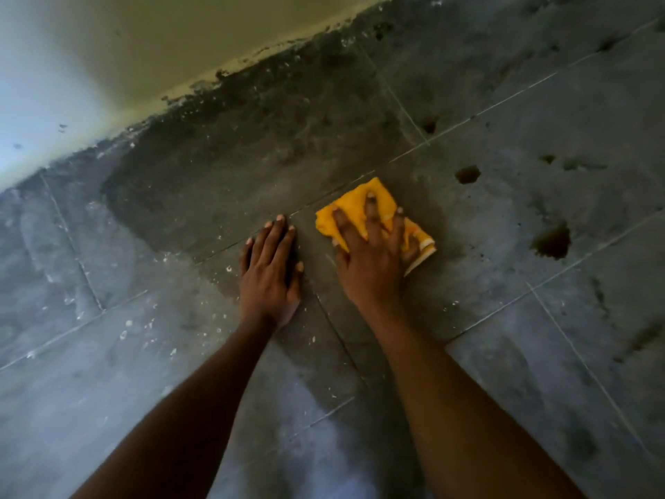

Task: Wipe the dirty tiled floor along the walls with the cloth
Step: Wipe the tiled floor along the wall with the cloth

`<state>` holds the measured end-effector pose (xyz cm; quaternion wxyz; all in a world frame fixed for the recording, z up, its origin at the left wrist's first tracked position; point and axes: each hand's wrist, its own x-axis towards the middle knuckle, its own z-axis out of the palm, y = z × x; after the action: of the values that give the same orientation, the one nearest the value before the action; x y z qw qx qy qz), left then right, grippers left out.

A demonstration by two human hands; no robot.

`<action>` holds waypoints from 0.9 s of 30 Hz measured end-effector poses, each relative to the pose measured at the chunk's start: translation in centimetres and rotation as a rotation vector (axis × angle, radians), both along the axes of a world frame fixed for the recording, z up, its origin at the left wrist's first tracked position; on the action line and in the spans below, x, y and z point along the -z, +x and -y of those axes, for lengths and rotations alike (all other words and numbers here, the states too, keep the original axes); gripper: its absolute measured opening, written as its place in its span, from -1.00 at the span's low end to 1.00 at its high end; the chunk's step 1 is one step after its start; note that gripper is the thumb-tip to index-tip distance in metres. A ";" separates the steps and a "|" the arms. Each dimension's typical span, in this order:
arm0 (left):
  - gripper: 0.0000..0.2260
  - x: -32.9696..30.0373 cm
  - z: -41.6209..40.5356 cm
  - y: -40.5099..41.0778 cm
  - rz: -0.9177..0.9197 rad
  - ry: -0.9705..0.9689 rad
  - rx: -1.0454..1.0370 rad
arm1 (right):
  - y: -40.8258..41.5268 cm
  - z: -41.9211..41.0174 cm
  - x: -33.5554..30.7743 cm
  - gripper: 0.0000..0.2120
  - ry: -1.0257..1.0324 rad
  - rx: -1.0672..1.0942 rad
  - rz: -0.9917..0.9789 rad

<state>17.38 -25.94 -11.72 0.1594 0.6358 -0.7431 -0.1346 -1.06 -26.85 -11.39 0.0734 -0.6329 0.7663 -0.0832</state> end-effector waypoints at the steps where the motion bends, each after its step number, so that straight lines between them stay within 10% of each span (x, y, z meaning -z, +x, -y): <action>1: -0.45 -0.1 -0.1 -0.1 -0.003 0.000 0.010 | 0.2 -1.9 -0.2 -0.44 -0.003 -0.059 -0.002; 11: -0.43 0.1 0.3 0.2 -0.004 0.015 0.031 | -3.0 -1.3 -0.3 -0.48 0.006 0.372 0.079; 16: -0.43 0.0 -0.2 0.3 -0.011 0.001 0.021 | -1.3 -9.3 -0.2 -0.45 -0.040 -0.132 -0.038; 24: -0.39 -0.1 -0.3 -0.2 0.044 0.058 0.041 | -8.8 -6.7 0.8 -0.50 -0.097 0.429 0.028; 27: -0.38 0.4 0.0 0.0 0.065 0.068 0.050 | -6.2 -7.8 1.1 -0.49 -0.100 0.213 -0.004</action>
<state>17.41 -25.91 -12.15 0.1100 0.6262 -0.7585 -0.1430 -7.24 -19.10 -12.44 0.0311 -0.5508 0.8242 -0.1276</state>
